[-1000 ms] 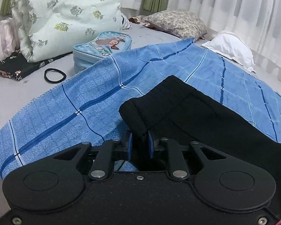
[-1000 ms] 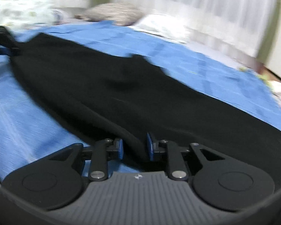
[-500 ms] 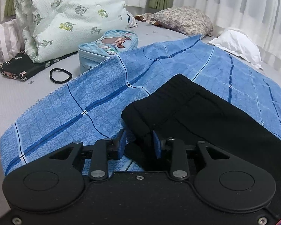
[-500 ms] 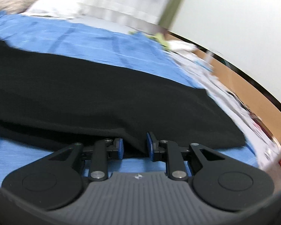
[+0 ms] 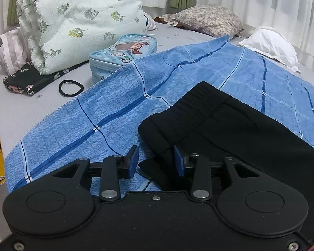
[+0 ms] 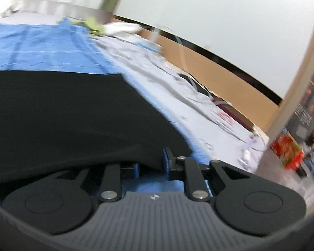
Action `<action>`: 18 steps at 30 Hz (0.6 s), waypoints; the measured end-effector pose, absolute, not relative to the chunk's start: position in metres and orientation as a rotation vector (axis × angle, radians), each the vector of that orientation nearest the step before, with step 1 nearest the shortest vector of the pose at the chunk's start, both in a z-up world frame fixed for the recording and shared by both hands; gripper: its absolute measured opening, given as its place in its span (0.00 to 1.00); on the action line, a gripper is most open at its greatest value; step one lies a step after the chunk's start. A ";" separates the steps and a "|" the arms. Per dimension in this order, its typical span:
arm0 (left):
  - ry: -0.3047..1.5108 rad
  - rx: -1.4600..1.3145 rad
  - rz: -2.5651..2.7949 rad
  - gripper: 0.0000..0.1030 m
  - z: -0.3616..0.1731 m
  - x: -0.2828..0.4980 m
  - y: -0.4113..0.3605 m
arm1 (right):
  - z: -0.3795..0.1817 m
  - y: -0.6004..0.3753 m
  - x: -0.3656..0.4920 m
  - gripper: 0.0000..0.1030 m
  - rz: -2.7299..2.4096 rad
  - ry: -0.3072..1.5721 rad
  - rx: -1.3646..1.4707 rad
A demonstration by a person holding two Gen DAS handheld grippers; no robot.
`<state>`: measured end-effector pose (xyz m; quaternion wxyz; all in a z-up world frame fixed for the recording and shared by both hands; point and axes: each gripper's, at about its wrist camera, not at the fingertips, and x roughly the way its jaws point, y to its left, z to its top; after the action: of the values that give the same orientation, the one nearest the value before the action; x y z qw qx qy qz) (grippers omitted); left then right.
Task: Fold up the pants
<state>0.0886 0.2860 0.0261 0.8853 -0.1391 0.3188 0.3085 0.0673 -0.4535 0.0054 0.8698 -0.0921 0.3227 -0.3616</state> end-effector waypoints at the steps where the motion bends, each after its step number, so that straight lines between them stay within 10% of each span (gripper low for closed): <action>1: 0.663 -0.285 0.646 0.38 0.026 0.089 0.285 | 0.006 -0.466 0.066 0.37 -0.773 0.677 -0.173; 7: 0.674 -0.161 0.648 0.37 0.036 0.092 0.261 | 0.030 -0.486 0.048 0.81 -0.820 0.659 -0.036; 15: 0.506 -0.066 0.609 0.86 0.092 0.082 0.212 | 0.079 -0.448 0.045 1.00 -0.688 0.560 -0.023; 18: 0.451 -0.006 0.579 0.88 0.113 0.079 0.189 | 0.099 -0.418 0.052 1.00 -0.592 0.509 -0.043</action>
<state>0.0794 0.1894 0.1125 0.9335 -0.0031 0.2203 0.2830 0.0520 -0.4178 0.0988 0.9245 -0.0209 0.2481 -0.2885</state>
